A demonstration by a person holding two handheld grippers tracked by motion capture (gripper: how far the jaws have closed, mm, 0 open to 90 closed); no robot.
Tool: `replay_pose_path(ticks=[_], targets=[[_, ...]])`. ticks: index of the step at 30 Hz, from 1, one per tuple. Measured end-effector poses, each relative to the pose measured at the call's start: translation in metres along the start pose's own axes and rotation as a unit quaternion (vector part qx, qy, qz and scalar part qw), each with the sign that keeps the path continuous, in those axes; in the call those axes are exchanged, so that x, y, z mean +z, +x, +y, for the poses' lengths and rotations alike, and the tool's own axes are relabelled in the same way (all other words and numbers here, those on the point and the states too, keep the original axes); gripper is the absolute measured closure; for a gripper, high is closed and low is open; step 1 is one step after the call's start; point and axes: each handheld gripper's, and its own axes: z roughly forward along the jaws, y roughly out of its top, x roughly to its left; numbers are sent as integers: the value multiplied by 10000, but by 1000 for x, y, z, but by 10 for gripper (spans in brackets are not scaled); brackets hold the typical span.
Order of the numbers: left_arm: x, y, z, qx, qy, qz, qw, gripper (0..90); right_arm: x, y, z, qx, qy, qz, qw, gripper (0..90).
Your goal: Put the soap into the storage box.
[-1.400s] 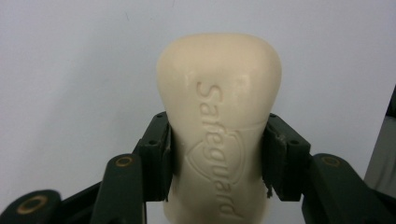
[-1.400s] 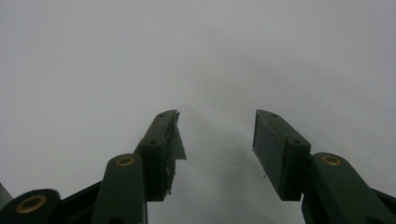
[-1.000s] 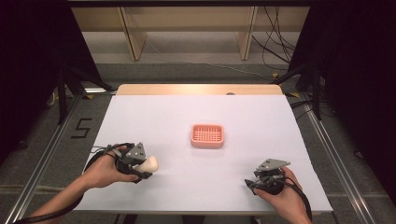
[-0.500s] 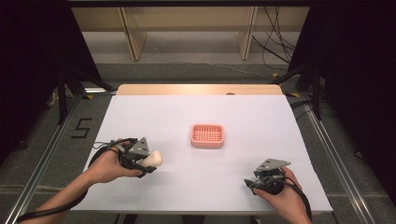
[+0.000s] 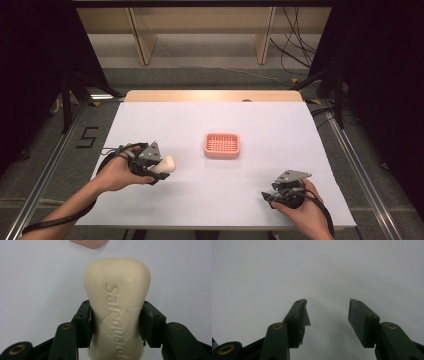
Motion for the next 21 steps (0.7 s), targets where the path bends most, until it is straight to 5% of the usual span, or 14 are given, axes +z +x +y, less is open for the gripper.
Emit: replay_pose_path(ticks=[21], targets=[[6, 4, 19, 36, -153, 27, 9999, 495, -1, 0, 1, 75, -1, 22, 10000, 487]])
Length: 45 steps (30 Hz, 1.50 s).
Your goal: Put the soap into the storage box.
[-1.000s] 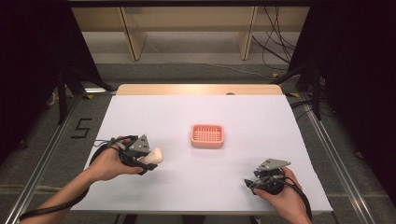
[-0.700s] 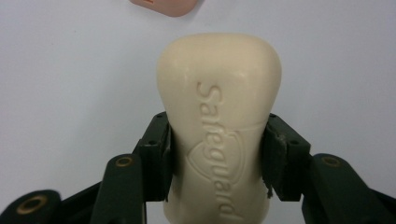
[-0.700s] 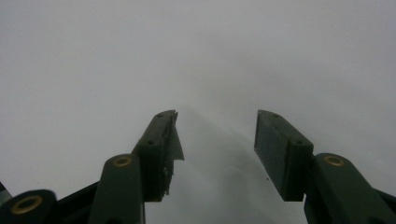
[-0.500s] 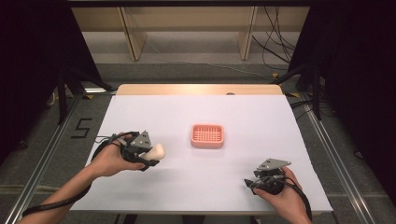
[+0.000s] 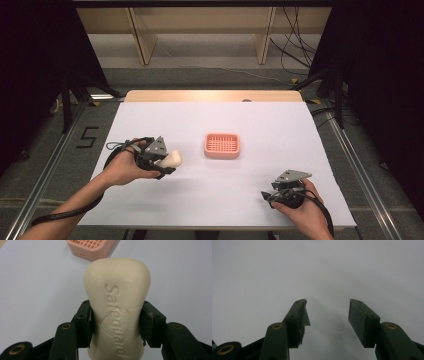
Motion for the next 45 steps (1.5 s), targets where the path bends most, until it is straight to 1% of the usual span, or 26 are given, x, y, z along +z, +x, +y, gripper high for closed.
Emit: replay_pose_path(ticks=[5, 7, 8, 9, 10, 14, 15, 16, 17, 18, 20, 21, 22, 23, 27, 29, 30, 31, 32, 33, 34, 37, 38, 41, 42, 45], targets=[[0, 1, 3, 13, -37, 2, 10000, 495, 0, 0, 0, 3, -20, -27, 10000, 487], [0, 2, 3, 88, -31, 8, 10000, 496, 0, -1, 0, 7, -32, -29, 10000, 487], [0, 2, 4, 7, -55, 26, 10000, 495, 1, -1, 0, -62, -74, -46, 9999, 486], [0, 3, 4, 78, -57, 10, 10000, 495, 0, -1, 0, -39, -66, -55, 10000, 487], [0, 3, 4, -24, -76, 11, 10000, 495, 0, -1, 0, -36, -91, -53, 9999, 486], [0, 5, 6, -16, -73, 0, 10000, 495, -2, -1, 1, 74, -89, -62, 9999, 486], [0, 6, 7, 49, -77, 5, 10000, 496, -2, -1, 1, 79, -93, -64, 9999, 487], [1, 5, 7, -26, -88, 12, 10000, 495, -2, -1, 1, 87, -93, -64, 9999, 486], [0, 6, 8, 27, -105, 16, 9999, 495, -2, -1, 0, 79, -91, -73, 9999, 487], [1, 6, 9, -27, -128, 2, 9999, 495, -2, -1, 1, 77, -97, -66, 9999, 487], [1, 6, 10, 27, -139, 6, 9999, 495, -2, 0, 1, 68, -91, -64, 9999, 486], [1, 7, 12, 99, -136, 6, 9999, 495, -2, 1, 1, 157, -77, -38, 9998, 486], [2, 8, 13, 125, -122, 27, 9998, 495, -2, 1, 1, 144, -77, -38, 9999, 486], [3, 8, 13, 56, -136, 15, 9999, 495, -2, 0, 1, 72, -87, -55, 9999, 486], [6, 11, 17, 159, -169, 47, 9997, 495, -2, 0, 0, 152, -73, -50, 9998, 486], [7, 11, 18, 96, -189, 24, 9998, 495, -2, 0, 0, 110, -90, -60, 9999, 487], [8, 12, 19, 172, -199, 54, 9996, 495, -2, 0, 0, 110, -92, -64, 9999, 487], [8, 12, 20, 110, -204, 22, 9997, 495, -2, 0, 0, 111, -94, -66, 9999, 486], [9, 12, 21, 153, -220, 25, 9996, 495, -2, 0, 0, 110, -98, -70, 9999, 486], [9, 13, 22, 189, -216, 31, 9996, 495, -2, -1, 0, 89, -113, -79, 9999, 487], [11, 13, 22, 147, -237, 28, 9996, 495, -1, -2, 0, -17, -167, -101, 9998, 487], [13, 13, 24, 189, -230, 22, 9996, 495, -3, 0, 1, 86, -156, -116, 9998, 487], [13, 13, 25, 177, -234, 22, 9996, 495, -2, -2, 1, 4, -194, -133, 9997, 487], [15, 14, 26, 179, -261, 9, 9995, 495, -2, -2, 0, 8, -191, -132, 9997, 487], [15, 15, 27, 256, -256, 10, 9993, 495, -2, -2, 0, 1, -186, -139, 9997, 487], [16, 15, 29, 223, -229, 29, 9995, 495, -2, -2, 0, 24, -188, -129, 9997, 487]])
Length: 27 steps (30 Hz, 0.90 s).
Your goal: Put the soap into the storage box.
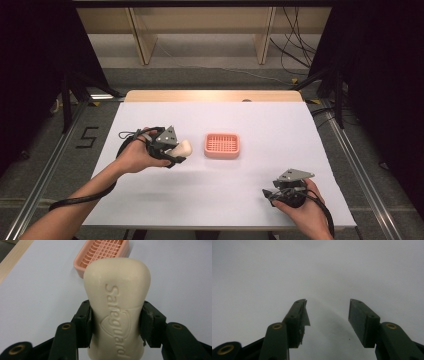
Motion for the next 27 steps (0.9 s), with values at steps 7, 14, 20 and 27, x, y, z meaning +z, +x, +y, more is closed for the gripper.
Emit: replay_pose_path(ticks=[7, 14, 20, 27], targets=[[3, 2, 7, 4, -92, -20, 10000, 495, 0, 0, 0, -34, 6, -1, 10000, 487], [5, 5, 12, 86, -111, -24, 9999, 495, 0, 0, 0, -64, 15, 7, 10000, 487], [9, 7, 15, 103, -123, -43, 9999, 495, 0, 0, 0, -32, 18, 11, 10000, 487], [12, 11, 17, 114, -103, 6, 9999, 495, 0, -1, 0, -59, 27, 38, 10000, 487]])
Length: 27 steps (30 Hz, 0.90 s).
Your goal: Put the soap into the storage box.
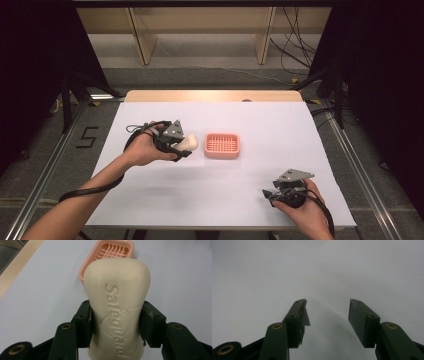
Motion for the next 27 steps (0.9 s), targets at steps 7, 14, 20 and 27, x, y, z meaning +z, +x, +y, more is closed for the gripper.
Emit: replay_pose_path(ticks=[7, 14, 20, 27], targets=[[3, 2, 3, -32, -10, 6, 10000, 495, -1, 1, 0, 85, 4, -21, 10000, 486], [5, 4, 5, -22, -34, 1, 10000, 495, 0, 1, 0, 52, -11, -20, 10000, 486], [7, 5, 9, -25, -81, 14, 10000, 495, 0, 0, 0, 32, -13, -14, 10000, 487], [9, 6, 11, -32, -131, 23, 9999, 495, 0, 1, 0, 32, 15, -11, 10000, 486]])
